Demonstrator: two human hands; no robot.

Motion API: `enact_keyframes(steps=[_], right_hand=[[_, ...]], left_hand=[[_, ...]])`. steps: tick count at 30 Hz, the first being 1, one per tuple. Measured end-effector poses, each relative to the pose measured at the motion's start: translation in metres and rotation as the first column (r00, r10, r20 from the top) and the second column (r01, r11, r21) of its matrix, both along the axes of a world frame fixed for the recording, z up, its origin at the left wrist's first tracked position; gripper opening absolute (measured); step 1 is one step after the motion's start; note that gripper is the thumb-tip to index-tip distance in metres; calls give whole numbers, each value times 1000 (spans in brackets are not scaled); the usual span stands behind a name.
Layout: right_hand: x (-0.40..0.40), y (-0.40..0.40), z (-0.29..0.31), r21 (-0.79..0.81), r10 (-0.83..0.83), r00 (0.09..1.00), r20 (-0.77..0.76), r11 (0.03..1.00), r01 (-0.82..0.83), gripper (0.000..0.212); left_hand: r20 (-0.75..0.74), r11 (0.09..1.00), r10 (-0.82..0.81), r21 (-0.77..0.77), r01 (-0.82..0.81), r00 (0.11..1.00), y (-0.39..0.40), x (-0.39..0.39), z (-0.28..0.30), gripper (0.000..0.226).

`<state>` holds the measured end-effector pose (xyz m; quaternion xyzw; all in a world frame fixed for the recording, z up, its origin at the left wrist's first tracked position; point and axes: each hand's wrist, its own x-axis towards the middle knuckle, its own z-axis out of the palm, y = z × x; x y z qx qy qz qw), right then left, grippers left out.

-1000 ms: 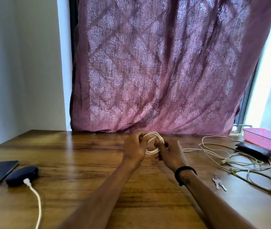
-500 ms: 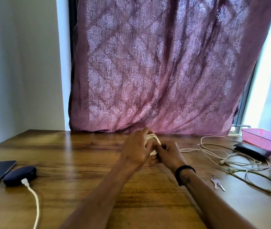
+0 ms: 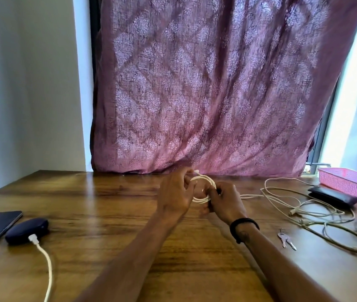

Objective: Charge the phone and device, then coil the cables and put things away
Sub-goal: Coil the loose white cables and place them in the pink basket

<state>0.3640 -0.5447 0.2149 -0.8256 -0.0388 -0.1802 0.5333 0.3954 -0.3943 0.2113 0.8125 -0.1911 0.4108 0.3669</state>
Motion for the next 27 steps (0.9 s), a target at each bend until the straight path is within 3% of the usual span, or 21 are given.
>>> enact_keyframes(steps=[3,6,9,12,14,16,18,20,24,27], right_hand=[[-5,1,-1,-118,-8,999,41,993,13,33],[-7,1,1,-128,19,999,47,992,-13,34],[-7,2,1,-115,26,999,45,993,-20,32],[-6,-1,1,-72,26,998,65,997,-21,31],[-4,-3,1,-48,32,997,69,998,-29,31],[-1,-4,1,-28,53,996,69,998,-51,29],[2,-5,0,-9,77,994,72,997,-77,27],[2,-7,1,7,95,993,70,995,-96,26],[2,-7,1,42,151,988,18,987,-152,27],[4,-6,0,40,188,982,-20,982,-187,28]], left_hand=[[41,965,115,233,-121,993,1,-2,-4,43],[13,958,94,272,-94,996,4,0,-6,36],[-47,979,34,203,-24,998,3,-1,-3,26],[-306,990,-141,-62,128,942,5,3,4,20],[-472,914,-357,-356,197,806,3,4,8,19],[-507,719,-633,-665,202,584,0,-3,15,13],[-430,512,-828,-841,175,360,0,-10,20,11],[-377,421,-895,-891,172,237,4,-11,21,13],[-469,562,-823,-756,336,321,3,-11,14,28],[-451,600,-793,-699,390,410,-1,-10,10,36]])
